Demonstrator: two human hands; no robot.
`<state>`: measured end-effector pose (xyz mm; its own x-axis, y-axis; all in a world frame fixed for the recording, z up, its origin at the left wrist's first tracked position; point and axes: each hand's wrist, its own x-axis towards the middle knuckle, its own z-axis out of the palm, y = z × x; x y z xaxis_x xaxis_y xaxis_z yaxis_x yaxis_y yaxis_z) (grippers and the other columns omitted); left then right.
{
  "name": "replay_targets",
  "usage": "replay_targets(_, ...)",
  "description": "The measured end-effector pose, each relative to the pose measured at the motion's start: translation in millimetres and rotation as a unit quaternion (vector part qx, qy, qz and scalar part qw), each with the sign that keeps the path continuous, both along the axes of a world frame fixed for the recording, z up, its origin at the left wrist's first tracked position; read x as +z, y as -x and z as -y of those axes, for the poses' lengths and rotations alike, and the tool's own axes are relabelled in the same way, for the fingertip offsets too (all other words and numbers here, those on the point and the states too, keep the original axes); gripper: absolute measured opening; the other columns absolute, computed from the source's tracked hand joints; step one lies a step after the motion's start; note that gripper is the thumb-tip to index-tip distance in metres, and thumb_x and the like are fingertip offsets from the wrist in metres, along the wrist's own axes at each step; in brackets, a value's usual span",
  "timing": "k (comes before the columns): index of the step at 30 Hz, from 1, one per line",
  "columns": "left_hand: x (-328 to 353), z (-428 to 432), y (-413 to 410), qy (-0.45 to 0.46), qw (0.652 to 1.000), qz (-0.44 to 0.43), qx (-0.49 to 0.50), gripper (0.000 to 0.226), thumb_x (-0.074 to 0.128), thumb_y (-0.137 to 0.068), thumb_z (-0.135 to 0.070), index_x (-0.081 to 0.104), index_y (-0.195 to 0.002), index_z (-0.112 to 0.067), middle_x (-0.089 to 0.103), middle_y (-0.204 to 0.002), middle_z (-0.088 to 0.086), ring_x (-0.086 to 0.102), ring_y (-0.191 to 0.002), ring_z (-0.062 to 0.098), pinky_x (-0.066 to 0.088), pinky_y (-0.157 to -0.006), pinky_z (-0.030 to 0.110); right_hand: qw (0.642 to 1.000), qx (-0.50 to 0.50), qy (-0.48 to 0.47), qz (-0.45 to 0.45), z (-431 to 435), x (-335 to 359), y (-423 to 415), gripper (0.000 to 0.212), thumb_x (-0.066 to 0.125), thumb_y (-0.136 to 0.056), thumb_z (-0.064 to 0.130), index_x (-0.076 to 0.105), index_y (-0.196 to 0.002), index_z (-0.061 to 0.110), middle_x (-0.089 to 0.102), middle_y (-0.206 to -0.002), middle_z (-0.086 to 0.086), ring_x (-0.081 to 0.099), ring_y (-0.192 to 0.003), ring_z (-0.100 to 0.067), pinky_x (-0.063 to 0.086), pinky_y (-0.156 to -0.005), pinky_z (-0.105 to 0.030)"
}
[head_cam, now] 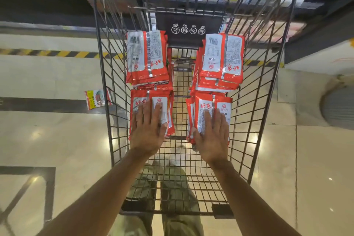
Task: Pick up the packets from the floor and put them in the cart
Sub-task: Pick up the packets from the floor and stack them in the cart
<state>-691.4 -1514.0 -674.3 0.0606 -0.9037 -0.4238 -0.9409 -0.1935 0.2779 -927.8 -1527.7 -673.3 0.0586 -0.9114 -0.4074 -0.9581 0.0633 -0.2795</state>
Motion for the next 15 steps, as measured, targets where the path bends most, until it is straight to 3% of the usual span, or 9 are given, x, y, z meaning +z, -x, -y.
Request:
replay_targets(2, 25.6, 0.9, -3.1, 0.025, 1.0, 0.002, -0.01, 0.075, 0.016, -0.105, -0.062, -0.013, -0.165, -0.03, -0.015, -0.175, 0.003, -0.016, -0.16, 0.028, -0.004, -0.13, 0.051, 1.0, -0.003, 0.012, -0.007, 4.3, 22.2, -2.5, 0.082, 0.034, -0.104, 0.066, -0.001, -0.166, 0.027, -0.003, -0.175, -0.01, -0.007, -0.162, -0.031, 0.003, -0.131, -0.052)
replay_targets(6, 95.7, -6.0, -14.4, 0.077, 0.997, 0.006, -0.016, 0.078, 0.028, -0.106, -0.062, -0.004, -0.167, -0.027, -0.01, -0.175, 0.002, -0.012, -0.161, 0.026, -0.002, -0.13, 0.049, 0.996, -0.008, 0.085, 0.007, 4.0, 84.2, -16.2, 0.08, 0.041, -0.103, 0.062, 0.016, -0.166, 0.019, 0.016, -0.172, -0.017, 0.01, -0.161, -0.038, 0.017, -0.129, -0.059)
replay_targets(9, 152.8, -13.9, -34.0, 0.127, 0.992, 0.014, -0.003, 0.081, 0.038, -0.105, -0.061, -0.002, -0.167, -0.029, -0.004, -0.176, 0.003, -0.008, -0.162, 0.027, 0.003, -0.13, 0.053, 0.994, 0.007, 0.106, 0.016, 2.6, 139.7, -34.1, 0.082, 0.051, -0.101, 0.059, 0.017, -0.164, 0.021, 0.017, -0.172, -0.018, 0.012, -0.16, -0.039, 0.019, -0.128, -0.06)
replay_targets(13, 213.9, -33.9, -78.8, 0.16, 0.986, 0.034, 0.034, 0.078, 0.03, -0.104, -0.065, 0.006, -0.167, -0.028, 0.002, -0.176, 0.002, -0.003, -0.162, 0.028, 0.009, -0.129, 0.057, 0.99, 0.038, 0.134, 0.028, -6.0, 210.9, -71.9, 0.084, 0.029, -0.099, 0.069, 0.016, -0.166, 0.022, 0.009, -0.174, -0.015, 0.002, -0.161, -0.036, 0.008, -0.13, -0.053)
replay_targets(15, 236.4, -48.0, -109.7, 0.157, 0.985, 0.047, 0.049, 0.079, 0.024, -0.102, -0.069, 0.011, -0.167, -0.026, 0.002, -0.176, 0.003, -0.002, -0.162, 0.029, 0.012, -0.129, 0.059, 0.986, 0.045, 0.155, 0.04, -12.5, 237.1, -96.8, 0.084, 0.029, -0.098, 0.069, 0.019, -0.166, 0.022, 0.01, -0.174, -0.015, 0.004, -0.161, -0.036, 0.01, -0.13, -0.055)
